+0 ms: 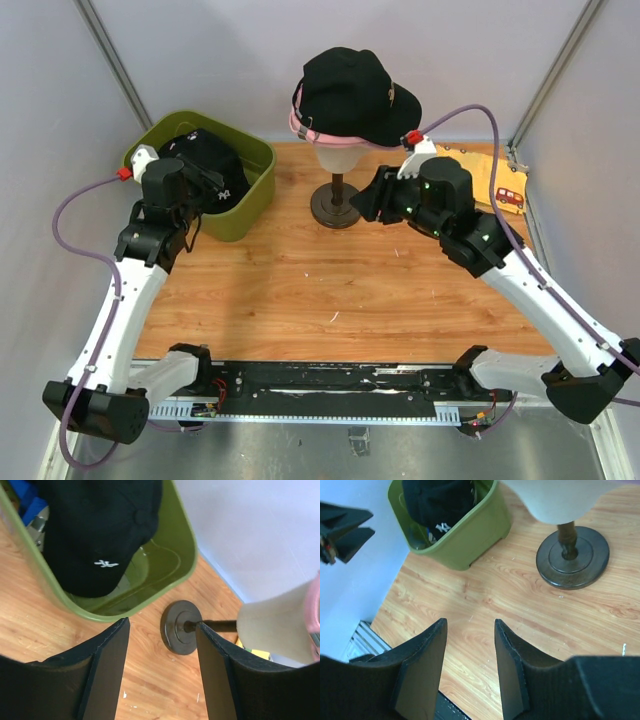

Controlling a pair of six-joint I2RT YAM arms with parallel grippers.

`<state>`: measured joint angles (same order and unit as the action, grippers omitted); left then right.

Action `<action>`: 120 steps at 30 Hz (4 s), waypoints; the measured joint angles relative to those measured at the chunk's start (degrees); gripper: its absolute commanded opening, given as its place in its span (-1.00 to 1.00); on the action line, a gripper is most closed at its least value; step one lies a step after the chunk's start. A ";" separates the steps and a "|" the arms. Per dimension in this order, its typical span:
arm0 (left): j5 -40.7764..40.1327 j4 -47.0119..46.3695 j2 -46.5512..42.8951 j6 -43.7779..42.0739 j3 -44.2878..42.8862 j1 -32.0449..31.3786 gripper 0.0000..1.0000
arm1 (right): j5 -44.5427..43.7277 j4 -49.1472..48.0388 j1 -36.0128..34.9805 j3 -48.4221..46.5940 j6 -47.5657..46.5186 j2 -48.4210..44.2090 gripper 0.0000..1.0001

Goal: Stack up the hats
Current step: Pick up the hat from the bin.

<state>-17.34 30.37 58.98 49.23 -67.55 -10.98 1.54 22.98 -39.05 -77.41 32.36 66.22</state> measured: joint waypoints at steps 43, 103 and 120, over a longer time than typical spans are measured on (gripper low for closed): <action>2.34 0.02 28.72 0.96 -17.86 15.37 0.33 | -3.19 -6.40 -14.49 -17.40 -9.40 38.88 0.02; 7.76 -17.92 27.63 0.02 -3.67 15.41 -0.99 | -11.23 -5.55 -22.23 -31.93 -17.97 52.43 0.10; 5.14 -16.13 19.61 2.97 -10.88 15.41 -0.99 | -14.34 -5.46 -22.86 -30.93 -20.85 50.86 0.11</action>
<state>-12.21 14.24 78.59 52.21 -78.43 4.43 -12.80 17.52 -61.91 -108.33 11.51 117.08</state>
